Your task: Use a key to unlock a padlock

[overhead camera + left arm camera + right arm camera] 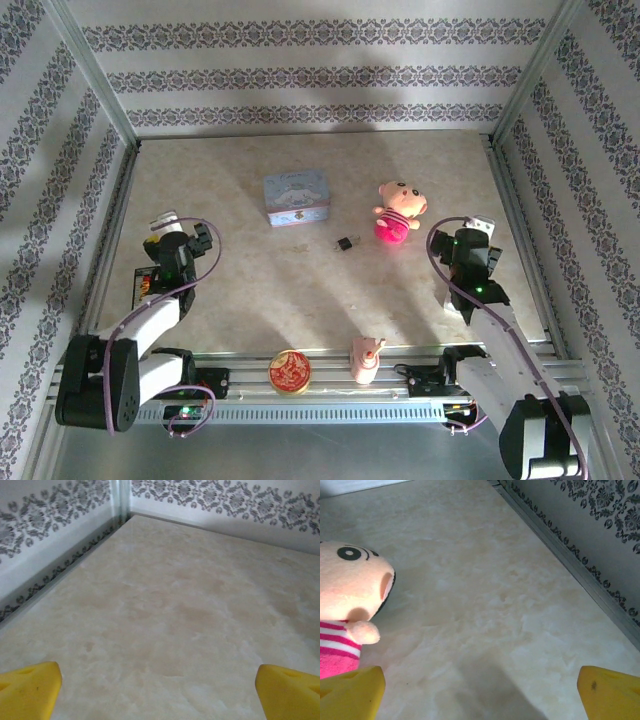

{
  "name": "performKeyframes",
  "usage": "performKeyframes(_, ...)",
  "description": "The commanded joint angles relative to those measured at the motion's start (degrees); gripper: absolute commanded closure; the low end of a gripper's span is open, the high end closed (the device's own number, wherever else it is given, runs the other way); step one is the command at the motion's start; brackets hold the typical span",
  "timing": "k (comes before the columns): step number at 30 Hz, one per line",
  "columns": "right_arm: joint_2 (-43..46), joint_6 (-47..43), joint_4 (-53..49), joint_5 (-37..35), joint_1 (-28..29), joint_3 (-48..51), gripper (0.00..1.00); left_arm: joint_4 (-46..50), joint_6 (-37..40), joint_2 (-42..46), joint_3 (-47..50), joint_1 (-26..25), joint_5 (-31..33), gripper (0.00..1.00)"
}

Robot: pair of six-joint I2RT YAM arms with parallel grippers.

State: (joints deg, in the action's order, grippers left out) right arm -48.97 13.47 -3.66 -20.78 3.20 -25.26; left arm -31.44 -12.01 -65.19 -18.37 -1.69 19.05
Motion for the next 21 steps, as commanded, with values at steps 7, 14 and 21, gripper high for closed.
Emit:
performKeyframes(7,-2.0,-7.7,21.9,-0.2,-1.3,7.6,0.02,-25.2,8.9,-11.9,3.7,1.2,-8.9,0.01)
performKeyframes(14,-2.2,-10.4,35.4,1.5,-2.5,12.9,0.02,-33.0,10.4,-19.4,4.5,1.3,-14.1,0.01)
performKeyframes(21,-2.2,-10.9,40.8,3.9,-3.0,15.3,0.02,-33.3,12.4,-27.0,0.5,1.3,-19.4,0.01)
